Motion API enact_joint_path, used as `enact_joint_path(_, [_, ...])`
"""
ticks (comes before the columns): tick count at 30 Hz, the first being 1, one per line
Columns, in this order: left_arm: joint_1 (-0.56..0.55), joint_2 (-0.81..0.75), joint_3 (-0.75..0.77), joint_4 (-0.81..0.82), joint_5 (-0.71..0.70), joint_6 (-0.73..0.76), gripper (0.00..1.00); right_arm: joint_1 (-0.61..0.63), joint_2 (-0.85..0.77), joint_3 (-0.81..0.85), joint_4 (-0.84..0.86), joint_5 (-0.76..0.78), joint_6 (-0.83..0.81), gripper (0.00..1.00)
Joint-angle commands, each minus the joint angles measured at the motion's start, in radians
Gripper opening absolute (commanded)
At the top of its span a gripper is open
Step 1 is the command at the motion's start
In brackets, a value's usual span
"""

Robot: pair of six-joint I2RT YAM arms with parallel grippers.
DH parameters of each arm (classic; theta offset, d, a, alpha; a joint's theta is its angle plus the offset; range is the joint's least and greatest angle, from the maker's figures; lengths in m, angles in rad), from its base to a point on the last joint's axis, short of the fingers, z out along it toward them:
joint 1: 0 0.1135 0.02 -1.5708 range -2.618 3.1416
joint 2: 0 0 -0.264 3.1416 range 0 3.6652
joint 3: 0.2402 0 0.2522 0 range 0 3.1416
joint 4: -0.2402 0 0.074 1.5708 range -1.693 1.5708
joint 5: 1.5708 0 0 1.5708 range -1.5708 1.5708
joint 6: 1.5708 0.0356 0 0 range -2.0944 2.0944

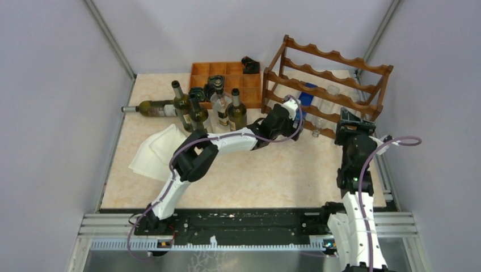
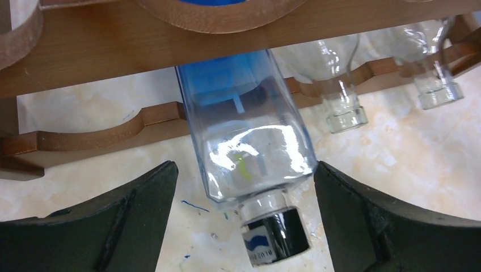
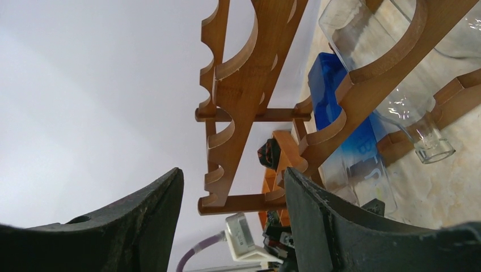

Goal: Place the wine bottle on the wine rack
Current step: Adjust the wine bottle in the wine rack.

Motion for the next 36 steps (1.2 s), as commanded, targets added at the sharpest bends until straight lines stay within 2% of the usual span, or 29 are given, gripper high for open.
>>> enact_joint_path(1, [0.008, 0.047, 0.084, -0.071, -0.020, 0.011, 0.95, -0.012, -0.009, 0.000, 0.041, -0.010, 0.009, 0.64])
enact_joint_path(11, [0.008, 0.122, 0.226, -0.123, -0.005, 0.002, 0.93, -0.012, -0.008, -0.004, 0.041, -0.010, 0.010, 0.65])
enact_joint_path(20, [0.008, 0.160, 0.246, -0.131, -0.015, -0.011, 0.77, -0.013, -0.006, -0.022, 0.047, -0.015, 0.024, 0.64])
enact_joint_path(21, [0.008, 0.162, 0.245, -0.127, -0.015, -0.009, 0.73, -0.012, -0.005, -0.023, 0.047, -0.016, 0.025, 0.64])
enact_joint_path(22, [0.008, 0.162, 0.244, -0.123, -0.013, -0.007, 0.65, -0.013, -0.005, -0.024, 0.047, -0.016, 0.024, 0.64])
enact_joint_path(23, [0.008, 0.161, 0.242, -0.116, -0.013, -0.003, 0.49, -0.013, -0.005, -0.023, 0.047, -0.017, 0.024, 0.64])
enact_joint_path(25, [0.008, 0.155, 0.233, -0.101, -0.008, 0.001, 0.23, -0.013, -0.005, -0.022, 0.046, -0.017, 0.021, 0.64])
enact_joint_path(27, [0.008, 0.142, 0.213, -0.081, 0.000, 0.005, 0.05, -0.013, -0.005, -0.022, 0.044, -0.017, 0.020, 0.64])
enact_joint_path(28, [0.008, 0.130, 0.189, -0.060, -0.003, 0.004, 0.00, -0.013, -0.005, -0.022, 0.044, -0.017, 0.018, 0.64])
enact_joint_path(32, [0.008, 0.063, 0.046, 0.086, -0.028, 0.002, 0.00, -0.014, -0.004, -0.024, 0.045, -0.019, 0.018, 0.65])
enact_joint_path(35, [0.008, 0.019, -0.063, 0.237, -0.044, 0.012, 0.00, -0.013, -0.002, -0.028, 0.047, -0.021, 0.015, 0.64])
enact_joint_path(36, [0.006, -0.007, -0.132, 0.342, -0.050, 0.025, 0.00, -0.014, 0.001, -0.029, 0.047, -0.024, 0.011, 0.64])
